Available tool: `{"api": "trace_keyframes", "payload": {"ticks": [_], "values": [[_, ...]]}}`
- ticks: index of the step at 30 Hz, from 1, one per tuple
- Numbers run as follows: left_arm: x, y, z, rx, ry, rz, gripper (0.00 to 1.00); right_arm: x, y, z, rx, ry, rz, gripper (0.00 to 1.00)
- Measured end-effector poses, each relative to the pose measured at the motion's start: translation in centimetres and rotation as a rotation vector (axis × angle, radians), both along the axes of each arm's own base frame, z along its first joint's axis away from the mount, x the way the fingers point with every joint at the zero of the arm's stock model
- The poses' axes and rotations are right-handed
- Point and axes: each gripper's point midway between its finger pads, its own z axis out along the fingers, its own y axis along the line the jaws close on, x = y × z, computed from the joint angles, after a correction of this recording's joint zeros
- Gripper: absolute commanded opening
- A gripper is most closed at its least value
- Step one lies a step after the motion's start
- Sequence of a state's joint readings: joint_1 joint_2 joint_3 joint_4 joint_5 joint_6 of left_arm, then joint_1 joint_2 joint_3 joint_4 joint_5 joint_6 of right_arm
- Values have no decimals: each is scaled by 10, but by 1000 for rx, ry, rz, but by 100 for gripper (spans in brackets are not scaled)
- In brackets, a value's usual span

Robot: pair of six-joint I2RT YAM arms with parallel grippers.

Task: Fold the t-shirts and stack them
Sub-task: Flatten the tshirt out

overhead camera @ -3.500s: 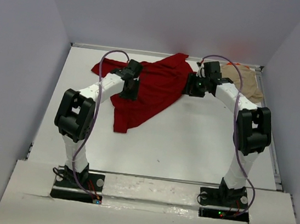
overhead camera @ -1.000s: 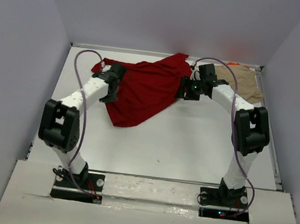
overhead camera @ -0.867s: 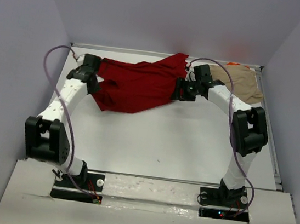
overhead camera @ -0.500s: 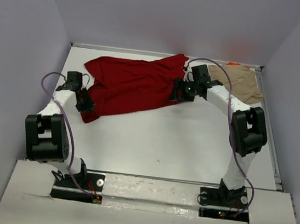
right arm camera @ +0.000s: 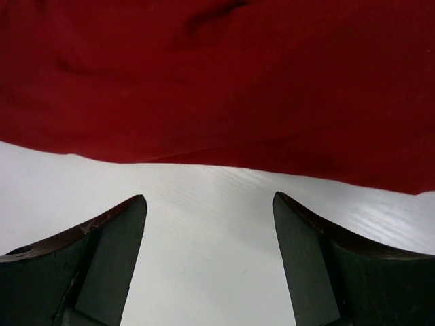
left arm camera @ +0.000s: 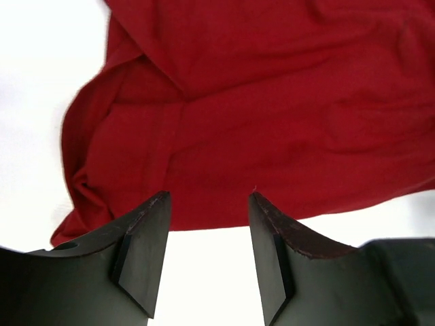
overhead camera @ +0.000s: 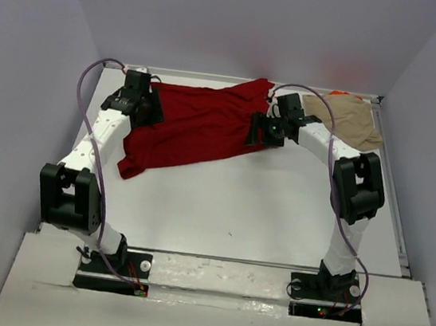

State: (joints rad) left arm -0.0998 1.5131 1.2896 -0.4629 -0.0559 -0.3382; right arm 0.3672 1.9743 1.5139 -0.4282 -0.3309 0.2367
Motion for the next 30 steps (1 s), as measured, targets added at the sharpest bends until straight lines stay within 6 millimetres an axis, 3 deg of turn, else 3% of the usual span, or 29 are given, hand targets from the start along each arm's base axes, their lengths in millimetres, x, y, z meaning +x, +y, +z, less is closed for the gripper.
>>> {"api": "trace_keyframes", "payload": {"ticks": [2,6,8,12,15,19,30], "values": [[3,-14,-5,14,12,-37,59,7,-2,-8,-3,15,-15,81],[5,-21,-36,30,91,-64,58,24,-19,-22,5,52,-68,81],[5,-23,-62,38,157,-78,58,37,-38,-31,6,67,-117,81],[3,-27,-88,48,225,-97,57,52,-77,-40,-15,83,-206,81],[3,-29,-90,49,230,-110,57,58,-87,-37,-23,78,-230,80],[8,-36,-84,42,214,-131,57,60,-82,-31,-14,66,-219,80],[15,-54,-83,62,217,-178,56,53,-78,-45,-8,100,-206,79]]}}
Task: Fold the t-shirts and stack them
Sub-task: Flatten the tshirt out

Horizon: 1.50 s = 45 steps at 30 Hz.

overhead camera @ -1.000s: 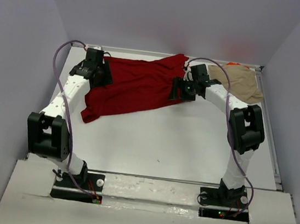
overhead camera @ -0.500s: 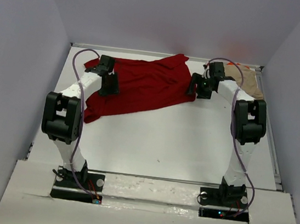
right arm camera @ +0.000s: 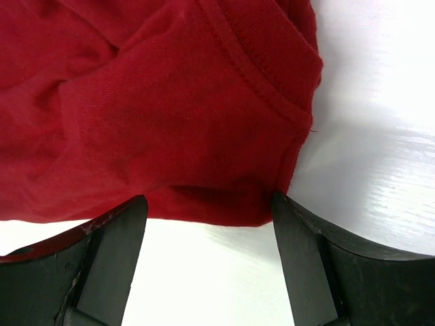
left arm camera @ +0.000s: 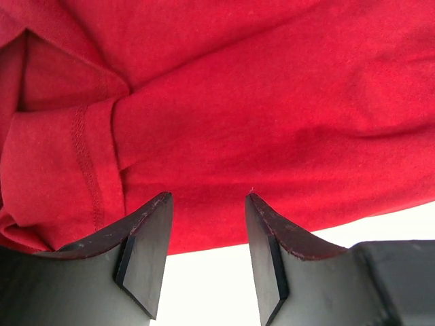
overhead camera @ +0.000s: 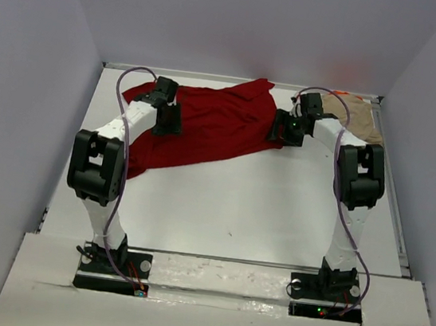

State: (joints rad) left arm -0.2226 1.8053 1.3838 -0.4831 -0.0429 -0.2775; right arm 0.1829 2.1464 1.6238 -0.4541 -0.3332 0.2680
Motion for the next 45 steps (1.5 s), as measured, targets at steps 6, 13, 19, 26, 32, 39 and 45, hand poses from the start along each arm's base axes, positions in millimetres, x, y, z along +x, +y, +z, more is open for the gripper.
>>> {"api": "trace_keyframes", "payload": {"ticks": [6,13,19,26,32,39,45], "values": [[6,-3,4,10,-5,-10,57,-4,-5,1,64,-14,-15,79],[14,-4,12,10,-25,-11,57,-8,-26,2,51,-17,-61,79],[12,-6,8,12,-13,-16,57,-6,-25,17,61,-58,-56,79],[10,-6,6,17,-4,-20,57,-22,-14,0,138,-11,-46,78],[9,-7,6,12,2,-28,57,-20,-6,3,211,-29,-43,76],[8,-21,7,-73,11,-71,57,-17,-4,10,368,-47,-27,73],[7,-25,8,-93,15,-83,57,-4,-21,7,412,-64,-54,72]]}}
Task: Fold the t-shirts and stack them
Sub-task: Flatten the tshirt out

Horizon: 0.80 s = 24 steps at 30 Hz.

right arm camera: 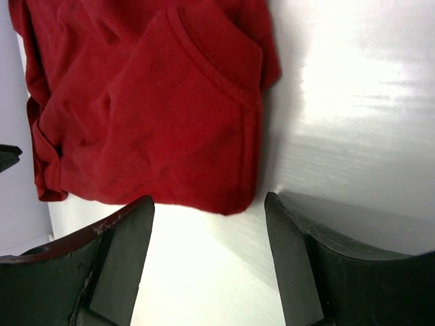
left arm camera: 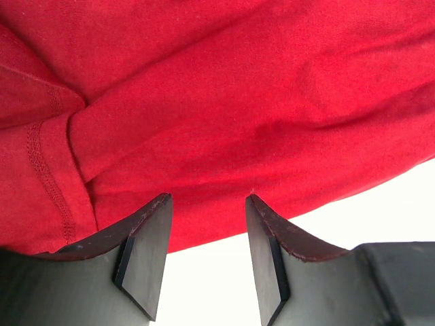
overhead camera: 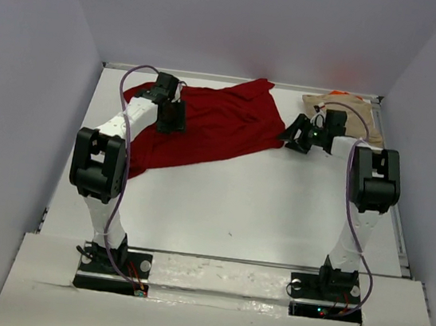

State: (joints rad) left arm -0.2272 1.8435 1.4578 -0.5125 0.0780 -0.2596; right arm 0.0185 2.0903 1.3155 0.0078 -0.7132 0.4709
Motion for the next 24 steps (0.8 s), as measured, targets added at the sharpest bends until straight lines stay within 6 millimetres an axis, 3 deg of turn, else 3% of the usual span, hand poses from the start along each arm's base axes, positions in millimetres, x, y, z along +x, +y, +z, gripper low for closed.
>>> {"api": "trace_keyframes", "payload": {"ticks": [6,13,19,22,23,24], "values": [[0,0,0,0,0,-1,57,23,-1,2,-17,-39,-2,70],[0,0,0,0,-1,0,57,27,5,-2,11,-32,20,62],[0,0,0,0,-1,0,57,21,24,-4,13,-21,52,40],[0,0,1,0,-2,0,57,14,44,-4,8,-19,85,18],[0,0,1,0,-2,0,57,12,49,-5,5,-16,93,4],[0,0,1,0,-4,0,57,10,53,-6,1,-14,100,0]]}}
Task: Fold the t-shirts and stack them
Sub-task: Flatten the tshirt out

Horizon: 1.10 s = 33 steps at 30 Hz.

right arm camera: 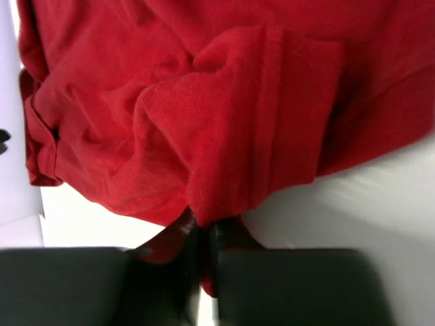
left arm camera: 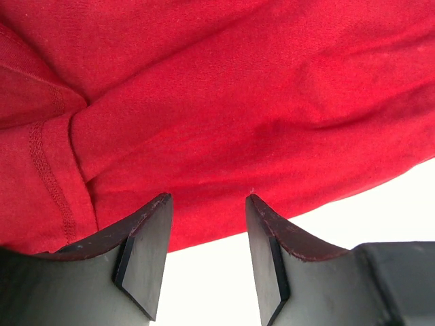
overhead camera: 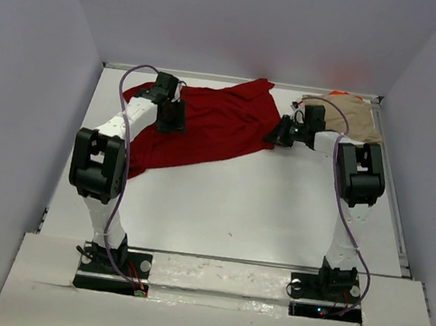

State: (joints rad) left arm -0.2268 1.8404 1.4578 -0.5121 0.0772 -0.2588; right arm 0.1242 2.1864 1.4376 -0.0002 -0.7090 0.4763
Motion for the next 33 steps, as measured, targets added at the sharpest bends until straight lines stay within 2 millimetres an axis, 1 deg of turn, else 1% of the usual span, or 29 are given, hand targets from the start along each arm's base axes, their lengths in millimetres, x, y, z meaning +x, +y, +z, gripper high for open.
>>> {"api": "trace_keyframes", "payload": {"ticks": [2,5,7,9,11,13,15,17,19,20,22,23,24,26,27,30,33], "values": [[0,0,1,-1,-3,0,57,-6,11,-4,-27,7,14,0],[0,0,4,-2,-10,-1,57,-12,17,-9,-104,10,8,0],[0,0,7,-2,-17,-4,57,-14,19,-7,-161,-5,-1,0],[0,0,10,-1,-24,-8,57,-15,22,2,-220,-40,-4,0],[-1,-1,11,1,-33,-12,57,-16,21,13,-270,-73,-13,0],[-6,0,13,10,-37,-13,57,-14,20,27,-304,-109,-21,0],[-12,0,14,21,-43,-14,57,-12,14,39,-335,-141,-40,0],[-19,1,17,30,-48,-17,57,-12,6,59,-363,-177,-64,0],[-23,1,18,34,-51,-18,57,-13,2,75,-372,-207,-81,0],[-24,2,19,36,-56,-17,57,-15,-2,87,-382,-233,-97,0],[-29,4,20,41,-58,-13,57,-21,-7,102,-391,-256,-114,0],[-31,5,21,42,-61,-13,57,-27,-12,115,-395,-278,-131,0],[-33,4,22,42,-63,-16,57,-29,-14,120,-399,-288,-140,0],[-35,5,24,44,-67,-16,57,-42,-20,136,-400,-313,-162,0],[-36,3,26,46,-70,-19,57,-48,-23,140,-400,-316,-167,0],[-44,-2,26,63,-63,-37,57,-65,-27,142,-397,-300,-171,0],[-59,-12,23,71,-43,-71,57,-90,-30,134,-399,-259,-162,0]]}}
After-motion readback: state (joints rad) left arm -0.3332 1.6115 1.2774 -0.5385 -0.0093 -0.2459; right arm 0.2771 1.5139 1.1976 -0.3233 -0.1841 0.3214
